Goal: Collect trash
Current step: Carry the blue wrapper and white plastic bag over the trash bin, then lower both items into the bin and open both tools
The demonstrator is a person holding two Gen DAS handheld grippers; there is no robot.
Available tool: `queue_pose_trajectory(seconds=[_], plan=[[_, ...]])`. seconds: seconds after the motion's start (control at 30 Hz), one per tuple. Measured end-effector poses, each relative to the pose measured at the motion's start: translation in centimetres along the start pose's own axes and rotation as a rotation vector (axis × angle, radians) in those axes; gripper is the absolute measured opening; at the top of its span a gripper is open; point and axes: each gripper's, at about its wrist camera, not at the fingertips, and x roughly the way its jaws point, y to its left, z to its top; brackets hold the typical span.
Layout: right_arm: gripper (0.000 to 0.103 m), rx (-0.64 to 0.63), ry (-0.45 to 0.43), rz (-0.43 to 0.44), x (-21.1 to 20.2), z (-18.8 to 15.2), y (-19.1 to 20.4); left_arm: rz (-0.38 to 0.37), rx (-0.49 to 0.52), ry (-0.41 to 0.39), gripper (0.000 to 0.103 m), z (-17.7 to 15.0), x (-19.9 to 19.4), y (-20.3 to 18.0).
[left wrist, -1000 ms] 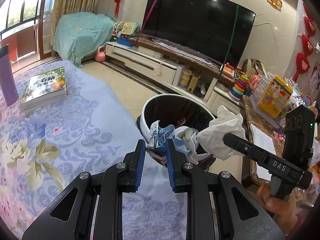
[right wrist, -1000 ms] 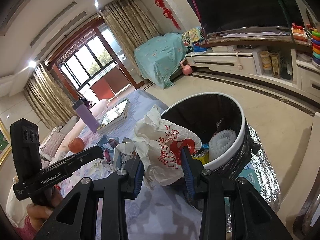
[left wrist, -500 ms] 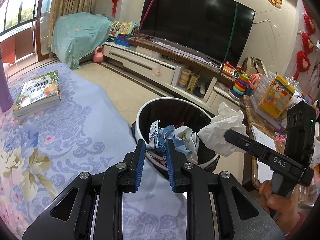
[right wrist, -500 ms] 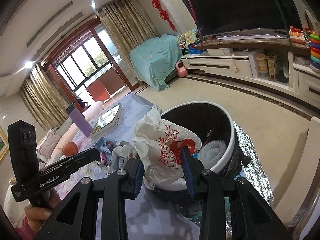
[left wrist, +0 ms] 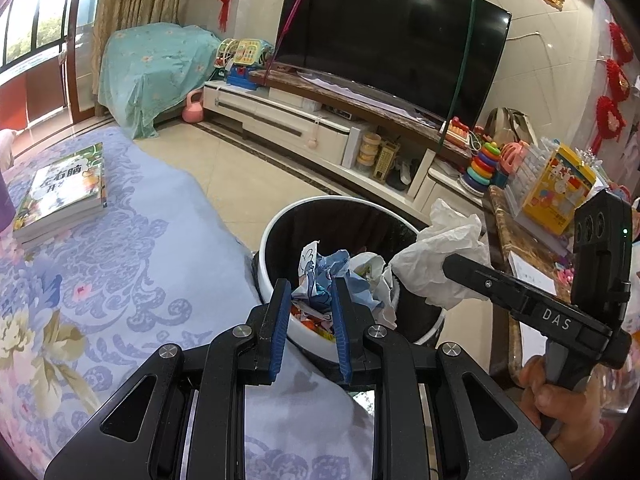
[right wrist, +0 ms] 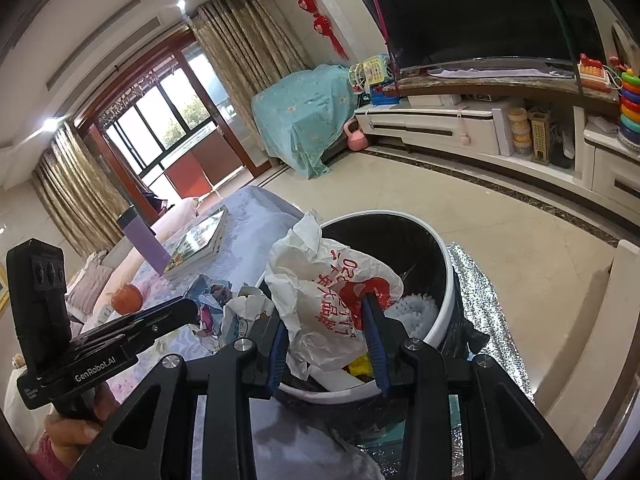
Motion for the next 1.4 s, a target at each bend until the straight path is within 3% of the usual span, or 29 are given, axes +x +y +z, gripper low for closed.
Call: queue_pose_trajectory(seconds=[1.4], plan=[[0.036, -0.018, 0.081, -0.059, 2.5, 1.9, -0.8, 0.039, 0.044, 0.027, 0.019, 1.6, 3.2, -1.2]])
